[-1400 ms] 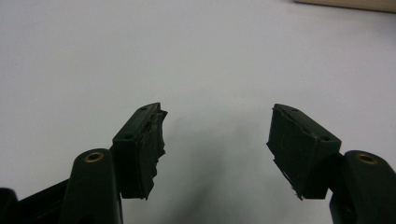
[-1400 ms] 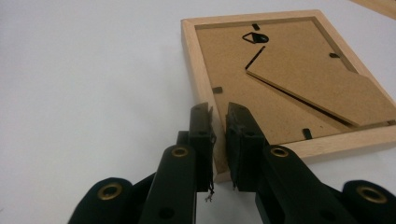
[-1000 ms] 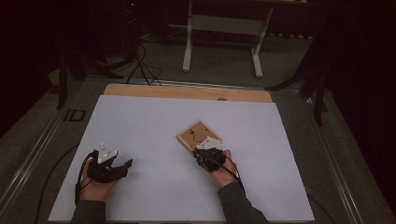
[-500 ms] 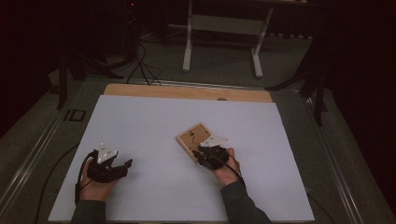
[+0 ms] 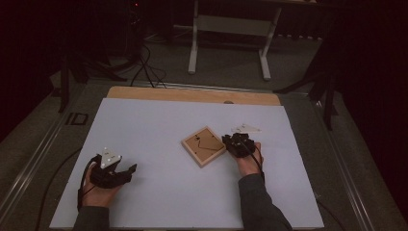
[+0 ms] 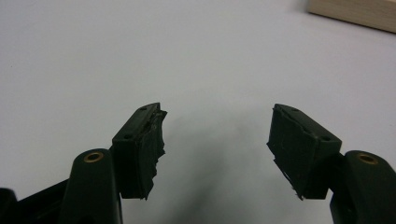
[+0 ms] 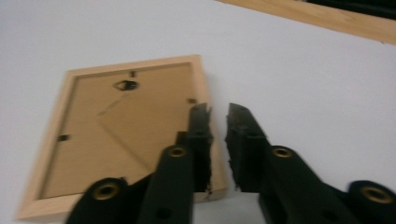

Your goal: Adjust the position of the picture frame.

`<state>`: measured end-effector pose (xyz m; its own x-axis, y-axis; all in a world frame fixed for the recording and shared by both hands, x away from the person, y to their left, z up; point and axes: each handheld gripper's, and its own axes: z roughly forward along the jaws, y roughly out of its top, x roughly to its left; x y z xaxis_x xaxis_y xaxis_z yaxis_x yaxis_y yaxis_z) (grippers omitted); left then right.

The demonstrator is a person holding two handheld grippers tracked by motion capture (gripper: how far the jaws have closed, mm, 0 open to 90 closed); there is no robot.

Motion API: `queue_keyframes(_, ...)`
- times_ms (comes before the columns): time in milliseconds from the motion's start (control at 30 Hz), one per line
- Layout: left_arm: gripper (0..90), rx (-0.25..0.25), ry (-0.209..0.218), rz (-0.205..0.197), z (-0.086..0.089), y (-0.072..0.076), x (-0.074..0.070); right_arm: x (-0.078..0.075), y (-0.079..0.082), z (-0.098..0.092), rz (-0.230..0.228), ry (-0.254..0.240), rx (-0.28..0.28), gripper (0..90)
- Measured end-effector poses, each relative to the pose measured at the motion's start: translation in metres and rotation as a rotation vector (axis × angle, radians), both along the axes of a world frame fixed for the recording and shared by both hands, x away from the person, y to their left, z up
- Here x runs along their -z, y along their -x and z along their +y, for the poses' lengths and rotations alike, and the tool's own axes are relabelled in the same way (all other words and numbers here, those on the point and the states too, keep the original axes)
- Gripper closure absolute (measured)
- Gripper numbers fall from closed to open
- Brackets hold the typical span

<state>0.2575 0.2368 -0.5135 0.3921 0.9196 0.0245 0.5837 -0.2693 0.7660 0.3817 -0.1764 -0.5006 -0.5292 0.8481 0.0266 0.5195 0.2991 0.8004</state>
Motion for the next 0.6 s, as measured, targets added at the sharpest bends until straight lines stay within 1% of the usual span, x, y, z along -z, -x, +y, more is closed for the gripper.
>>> queue_keyframes(67, 35.1, -0.002, 0.002, -0.001, 0.000, 0.000, 0.000, 0.002, -0.003, -0.001, 0.009, 0.008, 0.008, 89.5)
queue_keyframes(267, 35.0, -0.003, 0.004, -0.006, 0.000, 0.000, 0.000, 0.009, -0.007, -0.001, 0.036, 0.045, 0.005, 89.9)
queue_keyframes(467, 35.0, 0.000, 0.001, -0.005, 0.000, 0.000, 0.000, 0.012, -0.008, -0.003, 0.050, 0.045, 0.005, 89.9)
queue_keyframes(533, 35.0, 0.000, 0.002, -0.005, 0.000, 0.000, 0.000, 0.014, -0.007, -0.003, 0.060, 0.057, 0.001, 89.9)
queue_keyframes(600, 35.0, 0.000, 0.003, -0.006, 0.000, 0.000, 0.000, 0.015, -0.007, -0.005, 0.069, 0.054, 0.004, 89.9)
